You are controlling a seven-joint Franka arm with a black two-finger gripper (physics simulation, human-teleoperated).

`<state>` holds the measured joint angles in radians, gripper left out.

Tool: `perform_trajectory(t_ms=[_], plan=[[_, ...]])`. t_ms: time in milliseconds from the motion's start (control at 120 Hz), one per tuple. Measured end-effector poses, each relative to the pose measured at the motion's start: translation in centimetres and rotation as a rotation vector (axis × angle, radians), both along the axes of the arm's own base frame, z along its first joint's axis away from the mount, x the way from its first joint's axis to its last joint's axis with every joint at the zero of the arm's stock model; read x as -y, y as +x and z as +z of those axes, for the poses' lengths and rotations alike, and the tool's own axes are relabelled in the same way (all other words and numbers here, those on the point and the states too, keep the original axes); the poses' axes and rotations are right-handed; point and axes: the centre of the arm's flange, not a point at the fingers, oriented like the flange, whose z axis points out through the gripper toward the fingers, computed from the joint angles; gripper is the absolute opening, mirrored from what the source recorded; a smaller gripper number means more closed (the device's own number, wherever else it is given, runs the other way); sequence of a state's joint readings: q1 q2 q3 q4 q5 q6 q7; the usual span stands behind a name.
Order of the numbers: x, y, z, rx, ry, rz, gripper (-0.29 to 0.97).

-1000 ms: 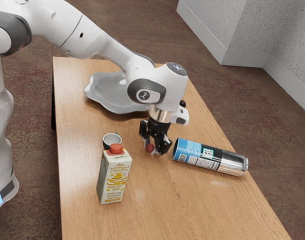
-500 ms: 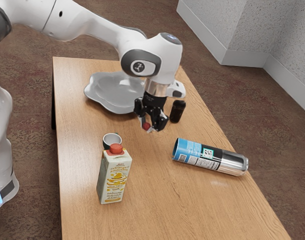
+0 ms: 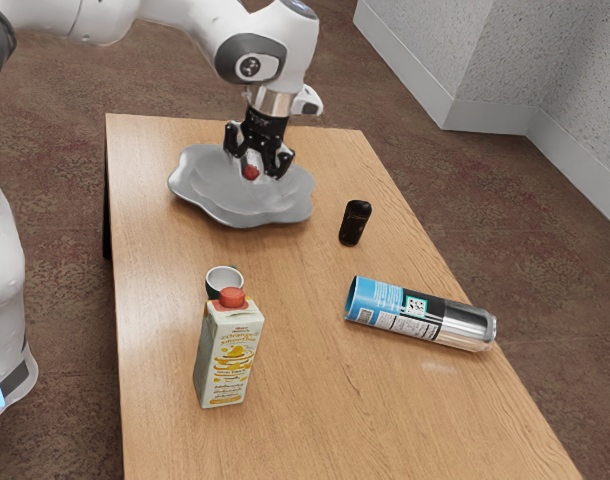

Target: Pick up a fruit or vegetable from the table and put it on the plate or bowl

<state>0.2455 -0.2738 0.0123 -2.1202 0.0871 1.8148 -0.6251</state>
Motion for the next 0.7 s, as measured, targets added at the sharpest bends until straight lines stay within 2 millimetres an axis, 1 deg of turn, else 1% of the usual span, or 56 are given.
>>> perform_trajectory(t_ms=[83, 150, 225, 333, 350, 392, 433, 483, 542, 608, 700], plan=[[-3.1, -0.4, 1.1, 0.016, 0.022, 0.051, 0.14], [-5.1, -0.5, 1.3, 0.022, 0.033, 0.076, 0.14], [-6.0, -0.1, 1.2, 0.029, 0.041, 0.079, 0.14], [-6.5, 0.3, 1.1, 0.040, 0.048, 0.073, 0.14], [-6.9, 0.1, 1.1, 0.043, 0.042, 0.081, 0.18], [-8.8, -0.6, 0.9, 0.051, 0.023, 0.122, 0.30], [-9.6, -0.8, 0.7, 0.057, 0.011, 0.140, 0.40], [-9.8, -0.8, 0.6, 0.064, 0.002, 0.144, 0.49], [-9.8, -0.8, 0.7, 0.070, -0.003, 0.143, 0.55], [-9.6, -0.7, 1.0, 0.080, -0.007, 0.138, 0.60], [-9.6, -0.4, 2.1, 0.085, -0.013, 0.136, 0.64]])
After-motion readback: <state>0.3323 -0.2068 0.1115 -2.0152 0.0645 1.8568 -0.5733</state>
